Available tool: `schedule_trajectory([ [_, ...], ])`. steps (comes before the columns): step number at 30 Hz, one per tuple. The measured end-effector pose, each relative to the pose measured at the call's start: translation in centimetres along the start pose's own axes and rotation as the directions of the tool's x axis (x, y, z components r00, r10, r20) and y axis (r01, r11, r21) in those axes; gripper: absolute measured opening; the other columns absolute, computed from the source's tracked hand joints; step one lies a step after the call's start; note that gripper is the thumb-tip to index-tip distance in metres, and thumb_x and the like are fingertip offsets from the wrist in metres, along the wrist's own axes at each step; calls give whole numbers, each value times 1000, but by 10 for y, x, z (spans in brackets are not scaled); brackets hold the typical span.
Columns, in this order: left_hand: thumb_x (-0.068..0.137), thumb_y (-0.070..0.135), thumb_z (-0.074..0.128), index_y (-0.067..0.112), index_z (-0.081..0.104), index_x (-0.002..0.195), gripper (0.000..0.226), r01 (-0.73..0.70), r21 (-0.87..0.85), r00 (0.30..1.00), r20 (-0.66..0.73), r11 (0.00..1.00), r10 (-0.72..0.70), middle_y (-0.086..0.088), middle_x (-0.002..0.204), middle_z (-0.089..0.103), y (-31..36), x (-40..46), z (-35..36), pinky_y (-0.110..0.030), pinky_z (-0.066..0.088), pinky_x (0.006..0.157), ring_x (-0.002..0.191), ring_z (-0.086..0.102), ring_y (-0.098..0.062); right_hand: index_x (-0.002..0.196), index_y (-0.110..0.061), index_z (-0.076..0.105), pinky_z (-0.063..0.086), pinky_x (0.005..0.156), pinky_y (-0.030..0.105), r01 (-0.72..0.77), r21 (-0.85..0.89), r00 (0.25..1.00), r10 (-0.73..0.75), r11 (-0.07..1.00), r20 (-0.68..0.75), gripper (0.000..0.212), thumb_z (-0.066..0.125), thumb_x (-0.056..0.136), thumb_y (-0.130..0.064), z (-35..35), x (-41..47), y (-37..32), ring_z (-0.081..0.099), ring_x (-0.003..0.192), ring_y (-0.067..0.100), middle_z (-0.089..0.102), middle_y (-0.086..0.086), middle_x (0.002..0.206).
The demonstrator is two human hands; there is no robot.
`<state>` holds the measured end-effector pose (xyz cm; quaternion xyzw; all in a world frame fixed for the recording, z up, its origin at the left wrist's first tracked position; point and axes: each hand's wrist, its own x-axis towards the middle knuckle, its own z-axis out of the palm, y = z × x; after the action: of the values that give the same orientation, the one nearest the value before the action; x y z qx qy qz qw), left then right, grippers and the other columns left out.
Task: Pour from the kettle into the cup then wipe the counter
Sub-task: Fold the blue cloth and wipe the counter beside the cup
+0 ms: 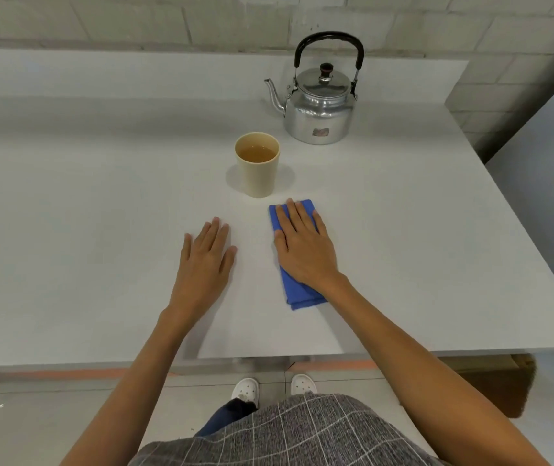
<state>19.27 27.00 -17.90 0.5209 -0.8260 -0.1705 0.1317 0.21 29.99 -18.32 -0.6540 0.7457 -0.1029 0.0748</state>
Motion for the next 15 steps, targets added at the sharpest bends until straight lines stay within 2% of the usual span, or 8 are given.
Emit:
schedule_trajectory([
  [8, 100, 32, 30, 13, 23, 147, 52, -17, 5, 999, -27, 1000, 17, -6, 158, 19, -2, -1, 2, -41, 3, 120, 146, 11, -19, 151, -20, 13, -3, 121, 34, 116, 34, 993, -117, 993, 17, 53, 21, 101, -35, -2, -37, -4, 1, 147, 11, 8, -1, 161],
  [11, 100, 33, 30, 14, 24, 147, 51, -20, 5, 999, -39, 1000, 20, -5, 158, 19, -2, -2, 2, -39, 2, 120, 147, 10, -18, 151, -22, 13, -6, 119, 30, 85, 33, 996, -85, 996, 6, 53, 21, 101, -35, -6, -63, 17, 0, 147, 7, 7, -4, 160],
  [15, 100, 33, 29, 15, 24, 147, 51, -21, 12, 999, -50, 1000, 22, -4, 158, 18, -2, -3, 2, -38, 1, 120, 147, 9, -17, 150, -21, 17, -3, 119, 30, -11, 3, 1000, 11, 1000, -20, 51, 23, 101, -32, -17, -65, 55, 4, 146, 6, 11, -5, 159],
])
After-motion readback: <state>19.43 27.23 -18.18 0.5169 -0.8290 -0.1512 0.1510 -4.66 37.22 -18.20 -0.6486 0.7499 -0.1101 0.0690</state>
